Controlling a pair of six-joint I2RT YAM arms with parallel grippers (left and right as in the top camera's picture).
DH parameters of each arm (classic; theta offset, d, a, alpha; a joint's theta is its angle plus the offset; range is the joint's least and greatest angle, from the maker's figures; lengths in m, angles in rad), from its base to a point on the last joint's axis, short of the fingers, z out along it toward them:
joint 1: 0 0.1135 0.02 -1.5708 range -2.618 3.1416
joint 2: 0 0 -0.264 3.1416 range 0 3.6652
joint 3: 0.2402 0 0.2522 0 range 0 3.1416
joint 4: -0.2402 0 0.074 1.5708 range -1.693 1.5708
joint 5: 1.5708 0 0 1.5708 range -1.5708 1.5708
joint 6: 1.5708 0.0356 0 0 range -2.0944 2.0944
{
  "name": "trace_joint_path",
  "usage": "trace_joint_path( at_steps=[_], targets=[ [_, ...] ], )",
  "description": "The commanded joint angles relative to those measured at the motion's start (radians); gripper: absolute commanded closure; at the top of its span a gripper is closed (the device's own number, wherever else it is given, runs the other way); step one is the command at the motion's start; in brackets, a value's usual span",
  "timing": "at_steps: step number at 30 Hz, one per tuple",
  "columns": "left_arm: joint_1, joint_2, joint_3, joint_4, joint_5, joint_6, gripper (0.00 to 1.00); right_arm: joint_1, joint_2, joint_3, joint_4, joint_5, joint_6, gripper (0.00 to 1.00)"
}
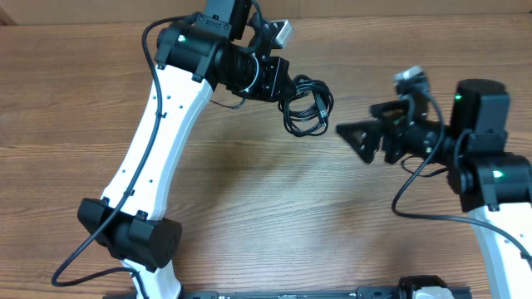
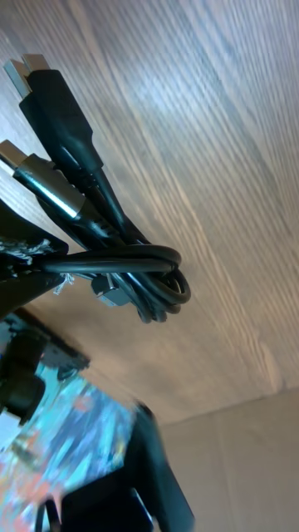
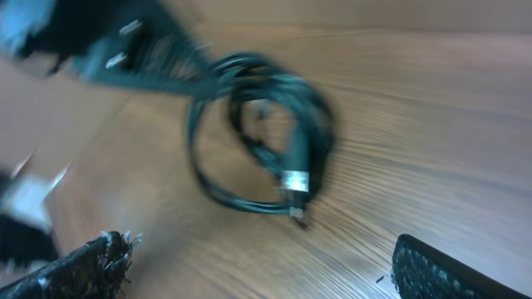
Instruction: Untangle cables
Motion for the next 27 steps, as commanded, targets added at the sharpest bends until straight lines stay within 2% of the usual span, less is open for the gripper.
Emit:
trace_joint_path(
  at_steps=[1, 4, 10, 16, 22, 27],
  targets=[
    [0.007, -0.052, 0.021, -0.005, 0.100, 0.018, 0.96, 0.090, 0.030, 0.025, 0.007, -0.080, -0.196, 0.01],
    [0.012, -0.063, 0.022, -0.026, 0.133, 0.019, 0.96, 0.149, 0.057, 0.025, 0.024, -0.074, -0.242, 0.02],
    [0.027, -0.083, 0.022, -0.043, 0.177, 0.023, 0.96, 0.219, 0.107, 0.025, 0.064, -0.026, -0.236, 0.03],
    [0.072, -0.095, 0.022, -0.013, 0.112, 0.018, 0.96, 0.237, 0.106, 0.033, 0.083, -0.027, -0.217, 0.03],
    [0.110, -0.097, 0.022, -0.015, 0.163, 0.016, 0.96, 0.237, 0.106, 0.034, 0.106, -0.018, -0.203, 0.02],
    [0.129, -0.097, 0.022, -0.027, 0.164, 0.023, 0.96, 0.237, 0.106, 0.060, 0.176, 0.088, -0.170, 0.02]
  ],
)
